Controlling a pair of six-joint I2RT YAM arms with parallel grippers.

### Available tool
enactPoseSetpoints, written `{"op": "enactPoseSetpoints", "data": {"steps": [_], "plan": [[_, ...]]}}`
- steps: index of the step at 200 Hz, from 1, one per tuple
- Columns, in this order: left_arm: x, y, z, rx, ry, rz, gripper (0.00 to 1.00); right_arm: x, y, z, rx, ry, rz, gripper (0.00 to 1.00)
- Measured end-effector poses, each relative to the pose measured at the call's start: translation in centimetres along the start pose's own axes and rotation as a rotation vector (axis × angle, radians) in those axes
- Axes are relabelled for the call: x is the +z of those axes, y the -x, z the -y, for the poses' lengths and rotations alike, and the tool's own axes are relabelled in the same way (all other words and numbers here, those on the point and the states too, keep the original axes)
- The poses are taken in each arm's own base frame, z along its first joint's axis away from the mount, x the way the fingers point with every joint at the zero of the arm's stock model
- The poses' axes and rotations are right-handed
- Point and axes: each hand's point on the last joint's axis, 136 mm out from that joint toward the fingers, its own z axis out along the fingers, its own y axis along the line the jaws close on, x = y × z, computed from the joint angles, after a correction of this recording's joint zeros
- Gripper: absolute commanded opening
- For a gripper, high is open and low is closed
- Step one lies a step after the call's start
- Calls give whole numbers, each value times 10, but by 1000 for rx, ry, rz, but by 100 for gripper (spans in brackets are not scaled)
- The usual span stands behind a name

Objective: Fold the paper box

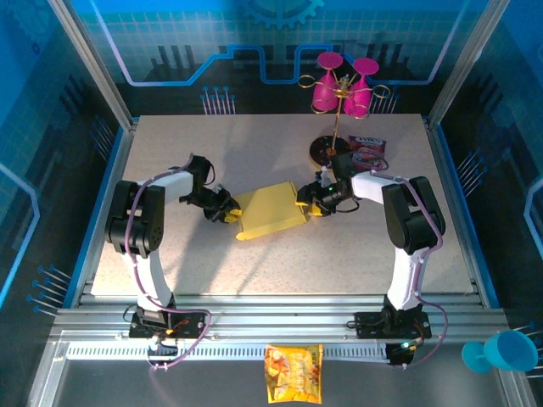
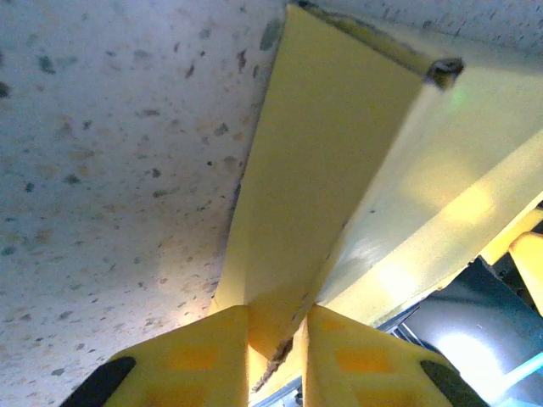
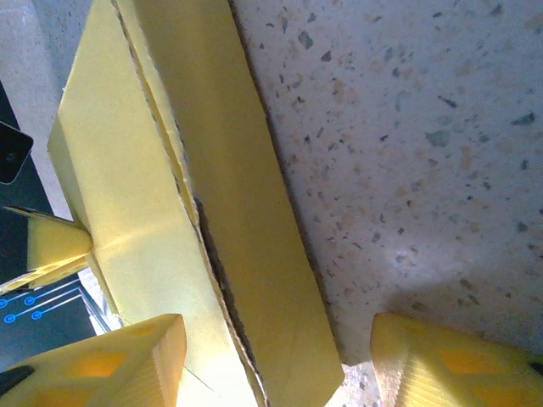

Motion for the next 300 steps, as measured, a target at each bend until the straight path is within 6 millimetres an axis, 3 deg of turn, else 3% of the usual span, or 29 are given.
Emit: {"op": "enactPoseSetpoints", "data": {"steps": [24, 49, 101, 139, 192, 234, 272, 300], "plan": [[0, -1, 1, 28, -19, -5, 3, 0, 0, -1, -17, 24, -9, 62], [-1, -2, -2, 46, -38, -6, 0, -1, 1, -3, -38, 53, -18, 63], [-5, -7, -11, 68, -63, -16, 0, 3, 2, -14, -72, 128, -39, 67], [-6, -7, -13, 83, -64, -16, 0, 2, 11, -32, -111, 204, -39, 70], [-6, -7, -13, 88, -62, -16, 0, 16, 12, -44, -122, 269, -81, 60], [-8, -8, -15, 78, -58, -18, 0, 29, 5, -48, -98, 287, -114, 40], [-19, -7, -12, 77, -41, 34, 44, 28, 2, -52, -27, 334, -111, 27], [-61, -8, 11, 78, -134, 180, 61, 21, -7, -51, 103, 357, -102, 25]]}}
